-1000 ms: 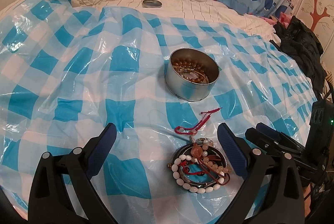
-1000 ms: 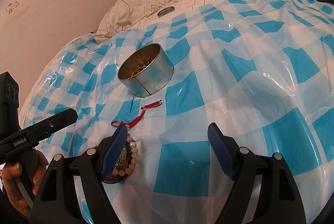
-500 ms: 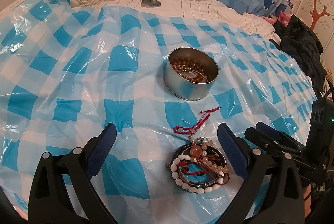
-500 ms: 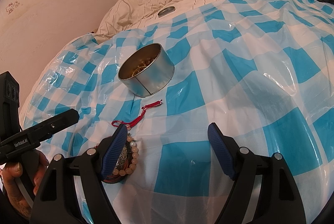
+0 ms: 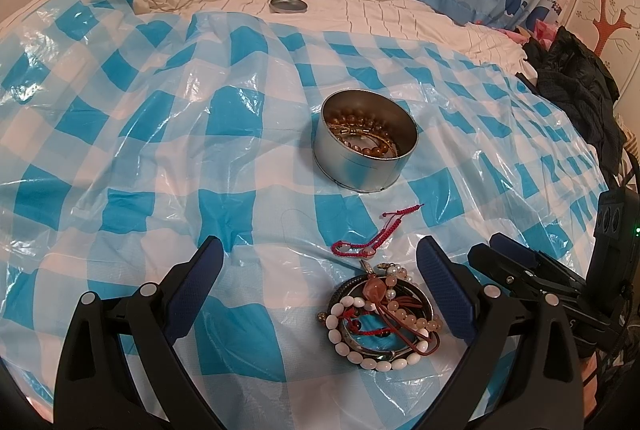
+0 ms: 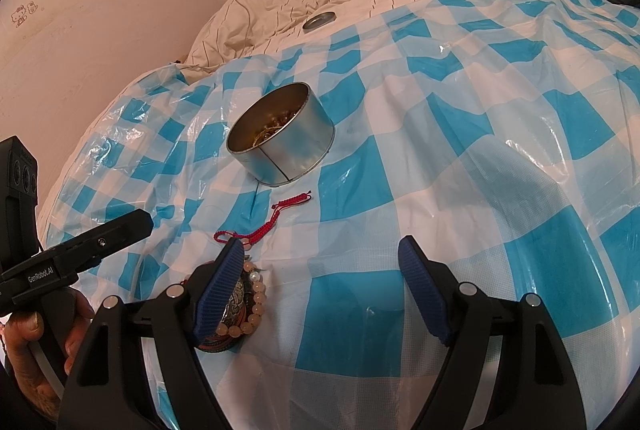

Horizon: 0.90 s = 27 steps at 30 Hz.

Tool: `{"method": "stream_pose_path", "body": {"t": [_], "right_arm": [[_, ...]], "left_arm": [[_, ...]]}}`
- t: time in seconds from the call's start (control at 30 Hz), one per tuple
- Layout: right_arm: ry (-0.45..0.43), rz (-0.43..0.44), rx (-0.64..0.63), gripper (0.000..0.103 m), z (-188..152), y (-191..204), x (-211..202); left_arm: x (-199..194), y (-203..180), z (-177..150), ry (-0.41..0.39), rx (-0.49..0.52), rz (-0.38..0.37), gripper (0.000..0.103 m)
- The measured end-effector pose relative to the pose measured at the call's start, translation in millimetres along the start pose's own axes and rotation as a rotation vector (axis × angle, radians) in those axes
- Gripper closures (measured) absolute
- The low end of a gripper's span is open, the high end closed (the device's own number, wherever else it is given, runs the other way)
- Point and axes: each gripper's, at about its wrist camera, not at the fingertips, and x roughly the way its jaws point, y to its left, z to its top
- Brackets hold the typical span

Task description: Organize jewelry

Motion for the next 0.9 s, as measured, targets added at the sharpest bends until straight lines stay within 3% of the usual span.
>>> {"method": "stream_pose_path", "body": {"t": [0.9], "right_arm": [[0.002,0.002,-0.001,0.027,-0.3,-0.1,0.9]], "left_arm": [[1.8,-4.2,-2.5,0.004,0.006,0.003,0.01]]}}
